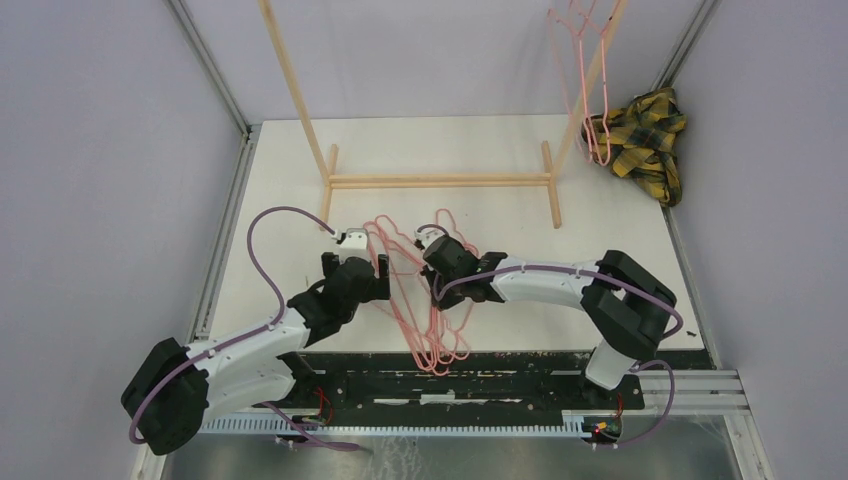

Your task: Organize the hangers

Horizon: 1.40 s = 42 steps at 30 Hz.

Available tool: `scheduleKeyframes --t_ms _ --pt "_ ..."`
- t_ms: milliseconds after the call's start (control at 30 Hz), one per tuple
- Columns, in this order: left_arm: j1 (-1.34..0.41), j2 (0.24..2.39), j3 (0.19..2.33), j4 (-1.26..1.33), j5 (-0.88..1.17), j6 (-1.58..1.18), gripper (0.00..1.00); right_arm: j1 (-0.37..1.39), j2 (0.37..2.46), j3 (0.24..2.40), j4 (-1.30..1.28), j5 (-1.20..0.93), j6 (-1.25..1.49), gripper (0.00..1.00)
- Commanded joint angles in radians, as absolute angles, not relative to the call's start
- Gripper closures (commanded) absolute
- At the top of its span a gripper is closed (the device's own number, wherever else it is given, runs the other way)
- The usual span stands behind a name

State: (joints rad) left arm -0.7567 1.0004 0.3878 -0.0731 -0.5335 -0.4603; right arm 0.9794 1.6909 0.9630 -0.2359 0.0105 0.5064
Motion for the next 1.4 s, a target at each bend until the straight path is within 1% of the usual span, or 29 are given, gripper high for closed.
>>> scheduleKeyframes --t_ms 0,200,333,467,667,833,967,1200,1367 --pt "-0.758 0.965 0.406 -0.068 -0.569 -0.515 0.01 0.983 1.572 1.012 -0.313 0.067 0.495 0.99" --pt "-0.759 0.891 0.427 -0.103 -0.567 -0.515 0.01 0.988 1.418 1.06 -0.455 0.208 0.454 0.99" --pt "-0.759 0.83 0.45 -0.13 -0.549 -0.518 0.01 0.988 1.361 1.076 -0.491 0.361 0.414 0.99" --pt "-0.759 0.776 0.463 -0.143 -0.549 -0.511 0.01 0.988 1.335 1.103 -0.474 0.474 0.371 0.99" --pt "-0.759 0.755 0.467 -0.166 -0.56 -0.516 0.01 0.985 1.284 1.216 -0.43 0.531 0.297 0.99" --pt "-0.758 0.767 0.465 -0.166 -0.559 -0.52 0.01 0.985 1.231 1.333 -0.378 0.581 0.217 0.99" --pt "-0.759 0.772 0.467 -0.156 -0.559 -0.517 0.01 0.986 1.23 1.419 -0.293 0.676 0.073 0.99" --pt "-0.758 0.782 0.463 -0.142 -0.56 -0.515 0.01 0.969 1.316 1.523 -0.061 0.769 -0.169 0.99" --pt "-0.758 0.783 0.46 -0.138 -0.565 -0.515 0.01 0.908 1.395 1.567 0.047 0.747 -0.21 0.99"
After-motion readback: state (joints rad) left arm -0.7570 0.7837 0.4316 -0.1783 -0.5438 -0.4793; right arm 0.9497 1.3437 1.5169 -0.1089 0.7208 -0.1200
